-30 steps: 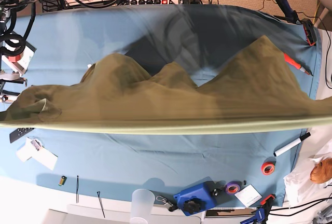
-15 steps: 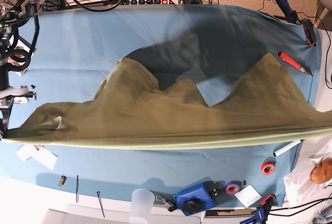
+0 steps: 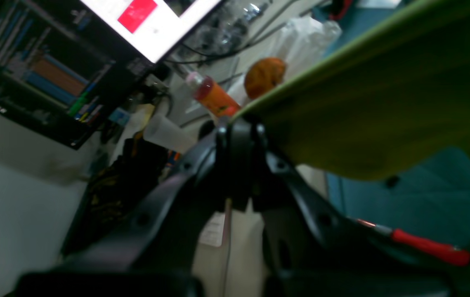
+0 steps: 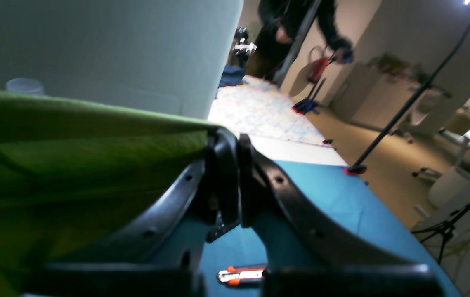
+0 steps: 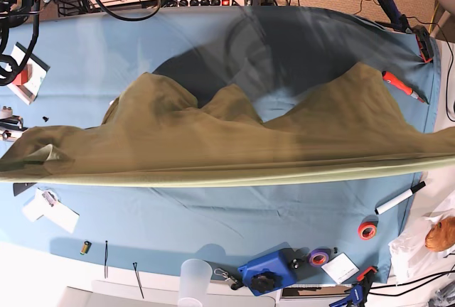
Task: Layout the t-shirt on the table in an organized manner, then fold the t-shirt properly
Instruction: 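Swing the held t-shirt down and lay it across the table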
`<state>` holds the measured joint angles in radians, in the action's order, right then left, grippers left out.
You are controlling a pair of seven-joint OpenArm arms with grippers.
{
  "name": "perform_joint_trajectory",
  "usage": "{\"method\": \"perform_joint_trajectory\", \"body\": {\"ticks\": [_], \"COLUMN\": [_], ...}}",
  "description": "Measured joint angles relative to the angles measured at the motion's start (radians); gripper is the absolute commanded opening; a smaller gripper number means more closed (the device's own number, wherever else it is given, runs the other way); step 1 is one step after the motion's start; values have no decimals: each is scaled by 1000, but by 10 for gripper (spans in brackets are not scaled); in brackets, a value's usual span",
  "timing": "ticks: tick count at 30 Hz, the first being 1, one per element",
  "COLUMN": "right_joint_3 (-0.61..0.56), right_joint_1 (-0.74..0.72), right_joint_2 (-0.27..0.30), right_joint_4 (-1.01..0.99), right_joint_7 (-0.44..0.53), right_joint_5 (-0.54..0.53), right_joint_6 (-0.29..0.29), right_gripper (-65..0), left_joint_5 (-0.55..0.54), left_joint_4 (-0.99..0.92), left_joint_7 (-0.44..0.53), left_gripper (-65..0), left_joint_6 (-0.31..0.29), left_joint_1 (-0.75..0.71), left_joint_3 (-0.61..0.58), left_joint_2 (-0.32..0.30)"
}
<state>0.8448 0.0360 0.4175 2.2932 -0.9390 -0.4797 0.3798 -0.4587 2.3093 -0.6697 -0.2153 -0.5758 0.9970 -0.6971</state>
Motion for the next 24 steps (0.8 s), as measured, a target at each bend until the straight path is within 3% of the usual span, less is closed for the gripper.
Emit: {"method": "perform_joint_trajectory", "body": {"ticks": [4, 8, 12, 19, 24], "right_joint_3": [-138, -309, -417, -546, -601], "right_joint_1": [-3, -55, -169, -345, -423], "right_joint_2": [0, -5, -5, -7, -8], "right_joint_4": [-57, -201, -341, -568, -666], "right_joint_7": [0, 34, 43, 39, 36], "right_joint_5": [49, 116, 163, 191, 243], "right_joint_6": [-9, 3, -22, -22, -35], "right_gripper": [-650, -650, -650, -650, -650], "left_joint_5": [-79, -114, -206, -207, -128], "left_joint_4": [-76, -204, -322, -478, -583], "left_joint_7": [28, 89, 97, 90, 128], "left_gripper": [-650, -650, -650, -650, -650], "left_joint_6": [-68, -83, -197, -192, -181], "left_joint_1": [-5, 29, 108, 260, 398], "left_joint_3": [0, -1, -9, -176, -354], "left_joint_2": [1, -6, -42, -90, -87]}}
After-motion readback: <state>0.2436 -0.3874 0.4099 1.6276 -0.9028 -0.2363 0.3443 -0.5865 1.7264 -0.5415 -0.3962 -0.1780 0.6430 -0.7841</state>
